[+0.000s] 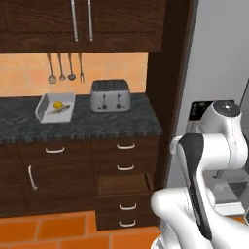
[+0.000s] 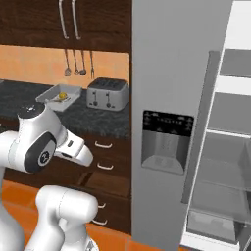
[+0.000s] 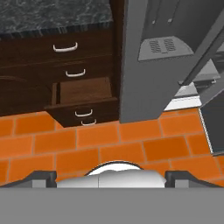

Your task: Place one lemon and one fish in each tupperware on the nearby counter, to pack two identical lunches.

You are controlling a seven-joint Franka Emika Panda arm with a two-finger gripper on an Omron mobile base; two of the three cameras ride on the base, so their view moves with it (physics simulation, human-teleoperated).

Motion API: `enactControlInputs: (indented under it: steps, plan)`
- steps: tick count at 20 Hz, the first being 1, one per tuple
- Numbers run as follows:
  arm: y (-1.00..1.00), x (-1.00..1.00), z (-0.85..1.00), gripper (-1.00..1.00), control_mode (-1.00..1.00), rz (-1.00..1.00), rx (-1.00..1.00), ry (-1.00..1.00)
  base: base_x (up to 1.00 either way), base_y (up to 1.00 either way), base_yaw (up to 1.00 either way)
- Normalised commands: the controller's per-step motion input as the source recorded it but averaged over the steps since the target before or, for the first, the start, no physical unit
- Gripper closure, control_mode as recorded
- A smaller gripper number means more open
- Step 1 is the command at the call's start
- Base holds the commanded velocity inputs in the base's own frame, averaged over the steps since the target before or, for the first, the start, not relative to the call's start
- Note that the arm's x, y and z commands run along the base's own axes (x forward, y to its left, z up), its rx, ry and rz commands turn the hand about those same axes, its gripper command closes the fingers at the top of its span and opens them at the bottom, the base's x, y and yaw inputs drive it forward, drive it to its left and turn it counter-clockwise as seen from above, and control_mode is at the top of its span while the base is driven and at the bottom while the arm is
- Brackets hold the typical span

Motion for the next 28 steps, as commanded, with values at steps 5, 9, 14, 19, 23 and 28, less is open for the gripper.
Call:
enactControlInputs:
  steps: [5,9,14,19,23,28]
  plan:
    - [0.0,0.0,0.0,-1.0,1.0,0.0,0.0,0.0,-0.06,-1.0,-0.01]
    - [0.0,0.0,0.0,-1.0,1.0,0.0,0.0,0.0,0.0,-1.0,-0.01]
    - [0.0,0.0,0.0,-1.0,1.0,0.0,0.0,0.0,0.05,-0.83,0.0]
    - [0.0,0.0,0.0,-1.0,1.0,0.0,0.0,0.0,0.16,-0.71,0.0]
    - [0.0,0.0,0.0,-1.0,1.0,0.0,0.0,0.0,0.44,-0.35,-0.02]
    - [0.0,0.0,0.0,-1.0,1.0,0.0,0.0,0.0,0.95,0.0,-0.04]
